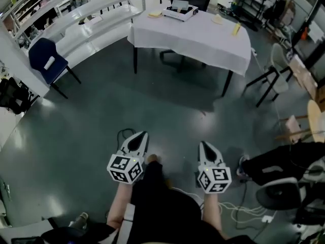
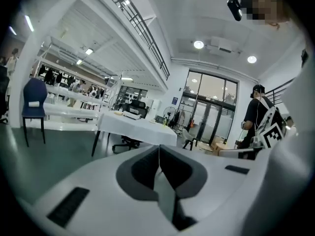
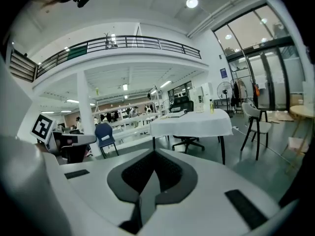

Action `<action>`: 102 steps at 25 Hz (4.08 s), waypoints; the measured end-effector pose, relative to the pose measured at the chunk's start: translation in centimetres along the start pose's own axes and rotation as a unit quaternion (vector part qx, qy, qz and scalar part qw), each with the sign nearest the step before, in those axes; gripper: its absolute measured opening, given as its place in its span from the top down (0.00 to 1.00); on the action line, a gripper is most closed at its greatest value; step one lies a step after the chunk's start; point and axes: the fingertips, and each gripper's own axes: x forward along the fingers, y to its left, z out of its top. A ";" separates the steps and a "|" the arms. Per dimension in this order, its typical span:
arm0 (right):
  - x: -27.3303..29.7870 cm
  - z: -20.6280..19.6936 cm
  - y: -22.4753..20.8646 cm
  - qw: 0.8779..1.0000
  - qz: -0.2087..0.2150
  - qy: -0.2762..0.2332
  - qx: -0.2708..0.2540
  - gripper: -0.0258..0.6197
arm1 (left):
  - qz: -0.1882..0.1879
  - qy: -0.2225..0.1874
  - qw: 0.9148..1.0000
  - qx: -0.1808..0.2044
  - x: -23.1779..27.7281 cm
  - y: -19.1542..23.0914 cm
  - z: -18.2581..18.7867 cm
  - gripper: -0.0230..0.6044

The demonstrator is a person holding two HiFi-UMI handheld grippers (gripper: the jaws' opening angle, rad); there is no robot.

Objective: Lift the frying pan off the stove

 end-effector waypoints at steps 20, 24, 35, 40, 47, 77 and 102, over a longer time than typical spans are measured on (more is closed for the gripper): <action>-6.0 5.4 3.9 0.993 0.038 -0.109 -0.032 0.95 | -0.020 -0.106 0.994 0.034 -4.9 -6.1 4.4 0.69; -5.3 5.6 3.3 0.993 0.039 -0.107 -0.033 0.95 | -0.024 -0.103 0.994 0.027 -3.6 -6.3 4.2 0.59; -2.5 6.6 1.4 0.995 0.029 -0.093 -0.032 0.95 | -0.019 -0.083 0.996 0.022 1.0 -5.1 5.0 0.51; 0.5 8.0 -0.6 0.995 0.018 -0.090 -0.032 0.95 | -0.028 -0.083 0.996 0.017 4.8 -4.0 6.2 0.50; 5.7 11.6 -2.7 0.995 0.016 -0.095 -0.030 0.95 | -0.035 -0.091 0.995 0.016 10.0 -1.8 9.7 0.50; 23.7 19.4 -8.7 0.994 -0.007 -0.104 -0.022 0.95 | -0.061 -0.094 0.993 0.022 27.1 7.1 17.5 0.50; 33.2 22.6 -14.3 0.997 0.031 -0.070 -0.002 0.95 | -0.028 -0.086 0.996 0.015 36.9 8.9 20.5 0.50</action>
